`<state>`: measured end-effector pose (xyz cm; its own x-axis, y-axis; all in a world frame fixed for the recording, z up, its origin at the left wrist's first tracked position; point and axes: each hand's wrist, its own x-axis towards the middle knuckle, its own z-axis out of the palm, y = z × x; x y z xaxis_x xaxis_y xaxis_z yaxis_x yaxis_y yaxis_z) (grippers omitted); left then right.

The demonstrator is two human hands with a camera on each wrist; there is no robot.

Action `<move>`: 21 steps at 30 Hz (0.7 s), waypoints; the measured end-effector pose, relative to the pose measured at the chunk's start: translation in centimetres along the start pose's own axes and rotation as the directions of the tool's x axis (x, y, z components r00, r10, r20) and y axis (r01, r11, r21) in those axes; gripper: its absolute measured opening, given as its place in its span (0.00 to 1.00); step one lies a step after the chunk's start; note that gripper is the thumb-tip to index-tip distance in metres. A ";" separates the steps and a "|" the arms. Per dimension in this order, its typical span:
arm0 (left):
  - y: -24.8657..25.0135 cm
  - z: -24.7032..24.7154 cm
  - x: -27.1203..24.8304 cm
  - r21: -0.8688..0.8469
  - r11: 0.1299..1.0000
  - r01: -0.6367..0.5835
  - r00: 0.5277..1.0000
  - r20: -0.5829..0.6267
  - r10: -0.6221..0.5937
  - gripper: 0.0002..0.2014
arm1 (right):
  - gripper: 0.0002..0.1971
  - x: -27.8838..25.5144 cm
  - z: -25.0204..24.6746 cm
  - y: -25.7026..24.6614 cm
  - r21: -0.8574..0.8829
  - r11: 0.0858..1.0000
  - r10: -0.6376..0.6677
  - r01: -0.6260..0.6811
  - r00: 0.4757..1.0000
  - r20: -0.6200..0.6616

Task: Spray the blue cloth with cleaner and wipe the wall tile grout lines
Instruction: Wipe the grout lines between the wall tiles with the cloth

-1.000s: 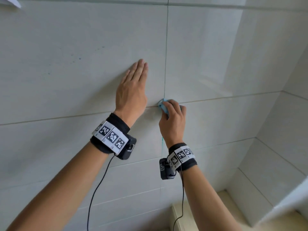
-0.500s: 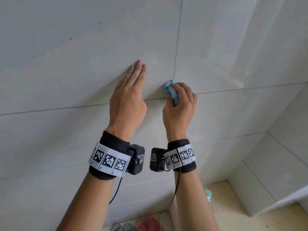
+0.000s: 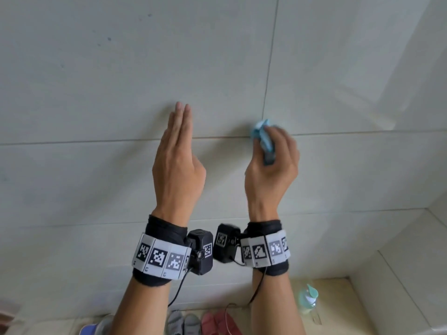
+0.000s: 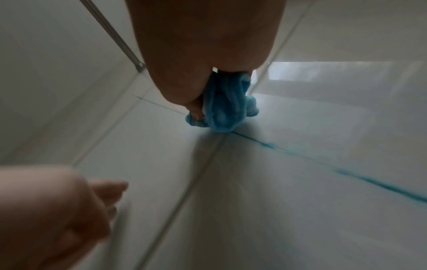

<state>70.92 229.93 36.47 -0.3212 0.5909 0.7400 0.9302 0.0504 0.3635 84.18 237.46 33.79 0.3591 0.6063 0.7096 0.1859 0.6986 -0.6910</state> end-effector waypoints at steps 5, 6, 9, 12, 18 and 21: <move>-1.4 -2.2 1.2 -0.028 0.999 0.037 0.996 -0.076 -0.039 0.41 | 0.13 6.3 3.2 -3.8 0.106 0.987 -0.113 0.123 0.988 -0.102; -1.7 -2.7 1.3 -0.038 0.998 0.048 0.994 -0.094 -0.051 0.41 | 0.13 6.7 3.9 -4.1 0.092 0.987 -0.121 0.132 0.986 -0.112; -2.7 -4.2 1.7 -0.052 0.997 0.058 0.988 -0.141 -0.064 0.39 | 0.18 5.6 6.4 -4.6 -0.019 0.985 -0.175 0.174 0.979 -0.107; -3.6 -5.4 2.1 -0.050 0.997 0.059 0.983 -0.171 -0.067 0.38 | 0.26 1.5 8.1 -5.0 -0.060 0.953 -0.292 0.298 0.952 0.093; -4.8 -5.9 2.1 -0.045 0.995 0.092 0.976 -0.193 -0.099 0.36 | 0.26 1.7 8.1 -5.5 -0.008 0.912 -0.394 0.411 0.880 0.267; -5.4 -5.5 1.5 -0.044 0.995 0.095 0.981 -0.166 -0.101 0.36 | 0.25 4.7 8.3 -6.1 -0.044 0.936 -0.345 0.349 0.935 0.082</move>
<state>64.45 226.10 38.79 -0.4382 0.4410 0.7833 0.8869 0.0707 0.4564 77.11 239.18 42.46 0.1963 0.3572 0.9132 0.3396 0.8489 -0.4050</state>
